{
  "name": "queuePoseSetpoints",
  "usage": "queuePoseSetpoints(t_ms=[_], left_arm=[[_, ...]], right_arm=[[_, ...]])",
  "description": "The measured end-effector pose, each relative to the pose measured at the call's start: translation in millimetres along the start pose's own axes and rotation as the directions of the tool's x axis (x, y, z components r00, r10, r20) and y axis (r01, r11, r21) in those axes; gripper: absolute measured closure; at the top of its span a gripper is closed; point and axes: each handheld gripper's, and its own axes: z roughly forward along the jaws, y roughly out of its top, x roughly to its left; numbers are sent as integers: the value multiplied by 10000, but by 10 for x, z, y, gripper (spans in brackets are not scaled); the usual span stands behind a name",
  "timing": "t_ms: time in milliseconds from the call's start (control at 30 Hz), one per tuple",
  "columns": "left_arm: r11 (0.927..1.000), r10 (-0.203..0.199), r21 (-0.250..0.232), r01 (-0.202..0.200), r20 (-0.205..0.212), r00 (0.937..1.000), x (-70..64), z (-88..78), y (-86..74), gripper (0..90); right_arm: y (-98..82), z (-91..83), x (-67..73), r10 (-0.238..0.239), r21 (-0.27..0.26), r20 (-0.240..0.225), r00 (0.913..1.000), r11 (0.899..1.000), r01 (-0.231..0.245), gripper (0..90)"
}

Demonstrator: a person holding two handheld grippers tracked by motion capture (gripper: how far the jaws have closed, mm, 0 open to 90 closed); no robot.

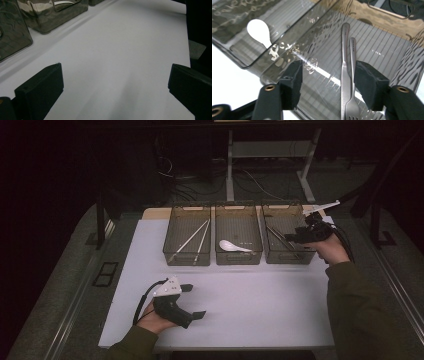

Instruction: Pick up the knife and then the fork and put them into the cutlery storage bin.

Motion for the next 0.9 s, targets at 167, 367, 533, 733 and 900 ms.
queuePoseSetpoints(t_ms=[167, 367, 533, 733, 900], left_arm=[[10000, 9, 19, -9, -5, 10000, -1, 0, 0, 0], [10000, 20, 33, -20, -6, 10000, -2, 1, -1, 0], [10000, 37, 47, -37, -8, 10000, 1, 1, -1, 0], [10000, 24, 63, -24, -23, 10000, 6, -2, 1, 0], [10000, 33, 67, -33, -82, 10000, 13, -11, 3, 0]], right_arm=[[-102, -96, 67, -12, -436, -108, 9999, 9990, 7, 356], [-235, -193, 150, -19, -978, -197, 9998, 9952, 0, 318], [-333, -243, 213, -153, -1262, -417, 9990, 9920, 99, 291], [-437, -269, 288, -344, -1584, -624, 9975, 9871, 242, 261], [-509, -315, 352, -532, -1947, -891, 9946, 9802, 350, 236]])
